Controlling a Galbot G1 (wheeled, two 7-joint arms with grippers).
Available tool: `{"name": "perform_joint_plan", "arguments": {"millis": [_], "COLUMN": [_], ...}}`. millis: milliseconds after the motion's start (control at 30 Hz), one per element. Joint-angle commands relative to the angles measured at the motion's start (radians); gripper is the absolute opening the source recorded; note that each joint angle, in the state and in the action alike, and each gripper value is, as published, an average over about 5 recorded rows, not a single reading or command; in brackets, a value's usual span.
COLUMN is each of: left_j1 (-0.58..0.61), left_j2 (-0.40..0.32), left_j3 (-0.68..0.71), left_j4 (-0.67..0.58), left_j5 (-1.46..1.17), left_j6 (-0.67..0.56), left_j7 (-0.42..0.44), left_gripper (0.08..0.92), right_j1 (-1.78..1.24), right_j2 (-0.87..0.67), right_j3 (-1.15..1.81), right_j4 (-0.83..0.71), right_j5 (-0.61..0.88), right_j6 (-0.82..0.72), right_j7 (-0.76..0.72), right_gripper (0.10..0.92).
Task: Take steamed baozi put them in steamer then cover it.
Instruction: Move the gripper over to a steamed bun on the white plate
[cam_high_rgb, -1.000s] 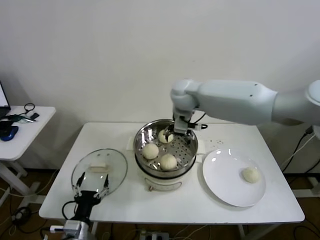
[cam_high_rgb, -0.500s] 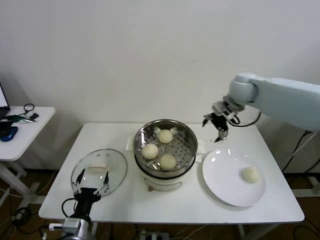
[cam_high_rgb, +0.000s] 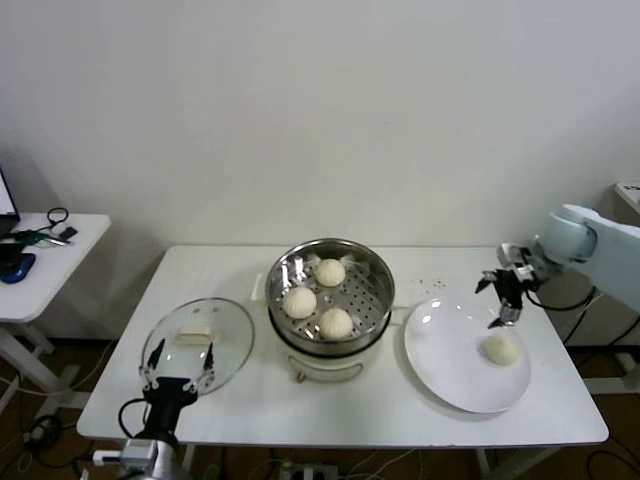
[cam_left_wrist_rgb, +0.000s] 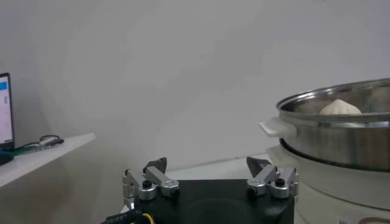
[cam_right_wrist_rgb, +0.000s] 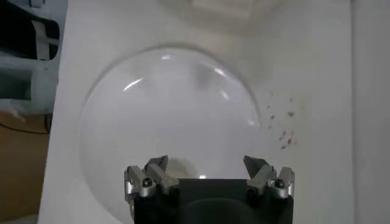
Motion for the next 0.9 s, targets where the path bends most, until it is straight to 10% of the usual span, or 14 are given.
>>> {"name": "perform_joint_plan", "arguments": {"millis": [33,900], "left_j1": [0.004,0.008], "left_j2": [-0.002,-0.008], "left_j3": [-0.002,-0.001], "left_j4": [-0.002,0.024], "left_j5": [0.003,0.010], "left_j6": [0.003,0.000], "left_j7": [-0.001,-0.003], "left_gripper": [0.823,0.823], "right_j1": [-0.271,-0.292], "right_j2": [-0.051,0.135], "right_j3": [0.203,0.214], "right_j4": [-0.081,-0.258], "right_j5": [-0.131,-0.210], "right_j6": [-0.010,0.045], "right_j7": [-0.004,-0.013], "right_gripper": [0.823,0.819]}}
